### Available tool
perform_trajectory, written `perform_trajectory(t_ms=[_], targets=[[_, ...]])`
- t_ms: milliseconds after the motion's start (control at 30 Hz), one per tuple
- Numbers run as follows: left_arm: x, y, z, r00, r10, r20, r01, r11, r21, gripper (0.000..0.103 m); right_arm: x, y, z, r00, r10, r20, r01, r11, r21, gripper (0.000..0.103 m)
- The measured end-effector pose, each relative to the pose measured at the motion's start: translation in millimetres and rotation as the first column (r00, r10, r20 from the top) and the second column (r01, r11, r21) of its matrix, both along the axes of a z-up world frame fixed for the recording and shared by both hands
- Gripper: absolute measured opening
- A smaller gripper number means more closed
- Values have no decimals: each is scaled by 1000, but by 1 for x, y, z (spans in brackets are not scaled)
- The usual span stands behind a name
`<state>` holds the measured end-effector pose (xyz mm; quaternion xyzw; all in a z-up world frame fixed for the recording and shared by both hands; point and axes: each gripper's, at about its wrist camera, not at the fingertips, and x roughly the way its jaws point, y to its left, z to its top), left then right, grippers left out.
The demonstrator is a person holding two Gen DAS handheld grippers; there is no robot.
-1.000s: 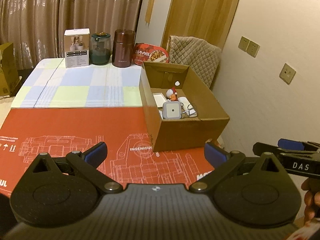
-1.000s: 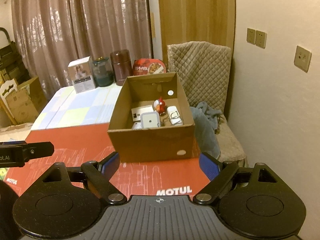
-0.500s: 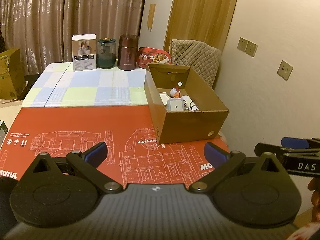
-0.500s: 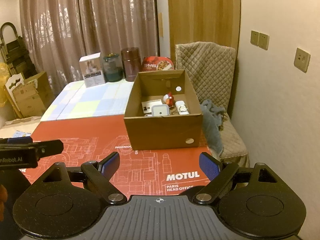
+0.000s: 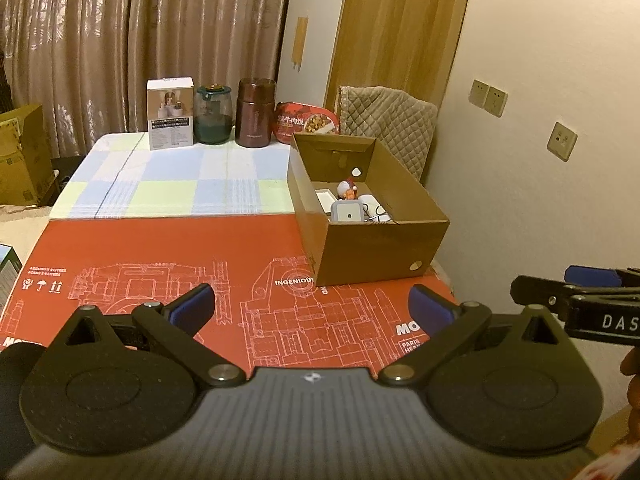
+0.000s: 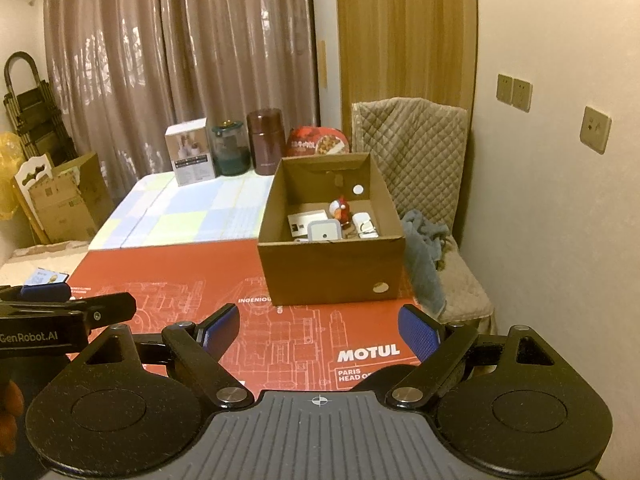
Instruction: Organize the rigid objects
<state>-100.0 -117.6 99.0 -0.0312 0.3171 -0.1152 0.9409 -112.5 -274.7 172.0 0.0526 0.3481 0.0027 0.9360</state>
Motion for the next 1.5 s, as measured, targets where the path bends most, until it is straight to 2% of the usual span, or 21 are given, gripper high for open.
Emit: perform_trajectory(t_ms=[400,1500], targets=[[-5,-2,4,1000,-2,18,2,1000,14,102,-4,2,4,1000,1,17,-1,1000,-4,84],[2,2,-2,1000,0,3,0,1000,0,102,-1,4,1,1000,-3,11,3,1000,-13,84]])
